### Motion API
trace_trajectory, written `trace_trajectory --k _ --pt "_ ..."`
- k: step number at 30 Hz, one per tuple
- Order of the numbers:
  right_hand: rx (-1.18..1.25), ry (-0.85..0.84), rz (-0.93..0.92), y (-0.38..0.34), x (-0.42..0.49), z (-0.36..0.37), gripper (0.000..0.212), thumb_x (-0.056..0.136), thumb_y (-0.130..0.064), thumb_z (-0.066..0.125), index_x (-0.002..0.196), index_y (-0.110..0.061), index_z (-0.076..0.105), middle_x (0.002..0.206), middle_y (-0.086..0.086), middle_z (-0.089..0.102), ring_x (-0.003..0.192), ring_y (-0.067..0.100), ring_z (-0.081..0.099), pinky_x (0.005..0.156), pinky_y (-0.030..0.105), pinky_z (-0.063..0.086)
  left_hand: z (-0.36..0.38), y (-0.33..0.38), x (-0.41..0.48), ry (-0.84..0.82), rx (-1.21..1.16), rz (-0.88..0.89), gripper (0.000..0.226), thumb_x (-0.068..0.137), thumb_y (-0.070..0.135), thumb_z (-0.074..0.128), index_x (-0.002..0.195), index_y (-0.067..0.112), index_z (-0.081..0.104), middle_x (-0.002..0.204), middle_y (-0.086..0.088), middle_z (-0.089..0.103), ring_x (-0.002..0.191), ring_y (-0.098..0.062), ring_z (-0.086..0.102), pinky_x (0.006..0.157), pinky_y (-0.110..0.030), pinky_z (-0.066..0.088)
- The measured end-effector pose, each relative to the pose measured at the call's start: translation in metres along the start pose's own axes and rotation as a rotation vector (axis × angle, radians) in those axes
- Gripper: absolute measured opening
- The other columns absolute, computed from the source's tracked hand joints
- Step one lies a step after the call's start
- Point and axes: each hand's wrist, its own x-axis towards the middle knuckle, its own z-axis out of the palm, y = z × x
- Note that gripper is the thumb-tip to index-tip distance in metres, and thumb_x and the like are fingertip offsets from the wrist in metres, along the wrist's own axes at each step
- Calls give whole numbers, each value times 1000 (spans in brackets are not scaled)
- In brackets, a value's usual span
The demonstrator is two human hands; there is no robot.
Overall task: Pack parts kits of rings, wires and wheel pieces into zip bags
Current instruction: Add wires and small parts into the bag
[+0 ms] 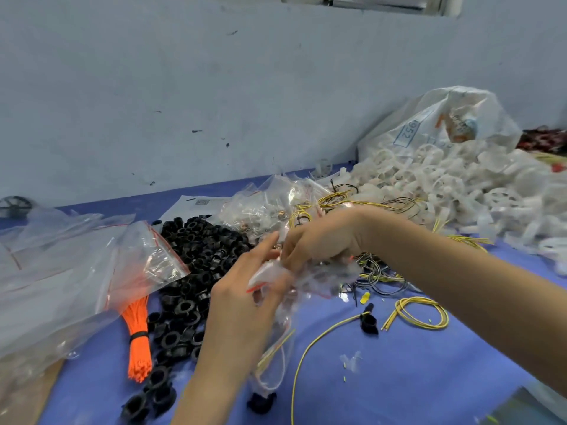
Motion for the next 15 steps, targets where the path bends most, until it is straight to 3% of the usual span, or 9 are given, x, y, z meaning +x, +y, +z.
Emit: trace_trajectory --k 3,6,9,12,15 --pt "274 -65 -8 17 13 17 25 91 7 38 79 -2 58 64 0 66 54 8 59 53 19 50 2 4 -9 -33 72 43 48 80 1 74 118 29 64 113 13 68 99 10 59 74 1 40" --pt "552 -25 -49 37 21 27 23 93 4 31 90 -4 52 85 9 56 73 13 53 74 19 42 10 9 -14 -21 181 89 45 77 -3 76 118 14 69 108 7 71 89 2 60 74 -3 42" --pt "585 -59 -122 51 22 32 24 96 2 32 93 -3 55 94 13 56 82 18 56 84 26 44 13 14 -12 0 239 61 49 70 -9 78 112 13 72 97 1 73 82 -5 58 73 -8 40" --pt "571 -62 -196 54 19 38 29 96 5 33 90 -4 61 88 14 64 73 21 67 71 26 55 16 17 -9 16 278 59 47 64 -9 82 107 8 73 96 -4 75 89 -8 57 75 -14 41" --pt "532 -3 -211 57 18 38 32 96 5 35 79 -6 61 74 13 65 63 16 69 53 21 55 21 19 -11 43 304 82 42 64 1 87 104 6 74 95 -4 75 88 -14 54 71 -20 42"
